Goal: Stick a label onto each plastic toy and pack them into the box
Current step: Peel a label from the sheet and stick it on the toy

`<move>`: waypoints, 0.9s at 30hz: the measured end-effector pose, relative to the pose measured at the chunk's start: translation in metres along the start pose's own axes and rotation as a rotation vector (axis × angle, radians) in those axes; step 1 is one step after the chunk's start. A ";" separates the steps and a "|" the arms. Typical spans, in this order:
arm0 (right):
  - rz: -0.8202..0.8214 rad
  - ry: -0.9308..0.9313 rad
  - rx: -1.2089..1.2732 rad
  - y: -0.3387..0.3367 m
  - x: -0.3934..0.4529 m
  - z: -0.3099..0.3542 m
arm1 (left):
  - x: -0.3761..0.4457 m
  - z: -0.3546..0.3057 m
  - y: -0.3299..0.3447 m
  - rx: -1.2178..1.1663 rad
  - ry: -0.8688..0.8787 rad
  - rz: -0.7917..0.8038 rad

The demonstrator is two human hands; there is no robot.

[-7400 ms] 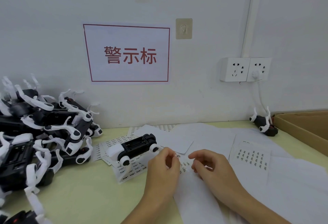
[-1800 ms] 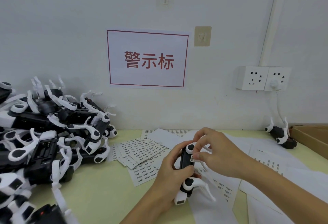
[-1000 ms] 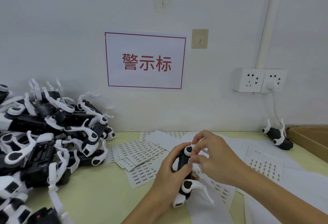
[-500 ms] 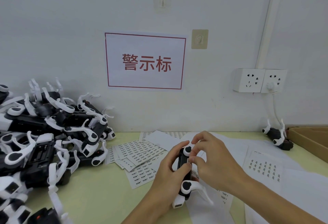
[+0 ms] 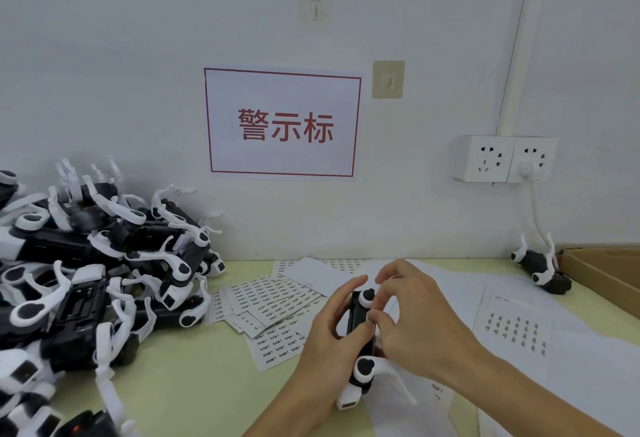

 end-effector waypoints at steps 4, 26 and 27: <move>-0.008 0.025 -0.015 -0.002 -0.001 0.000 | -0.001 -0.001 0.001 -0.006 -0.003 -0.002; -0.023 -0.031 0.013 -0.012 -0.002 -0.005 | 0.000 0.004 -0.002 -0.153 -0.075 0.014; -0.025 -0.086 -0.007 -0.012 -0.008 -0.003 | 0.001 0.006 -0.003 -0.185 -0.082 0.004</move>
Point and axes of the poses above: each hand's wrist, its own x-axis towards the middle knuckle, its own y-axis out of the palm, z = x × y, the point moved 9 cm from there along x, towards the middle knuckle, and after that the axes turned 3 degrees about z, right-handed, at the moved point
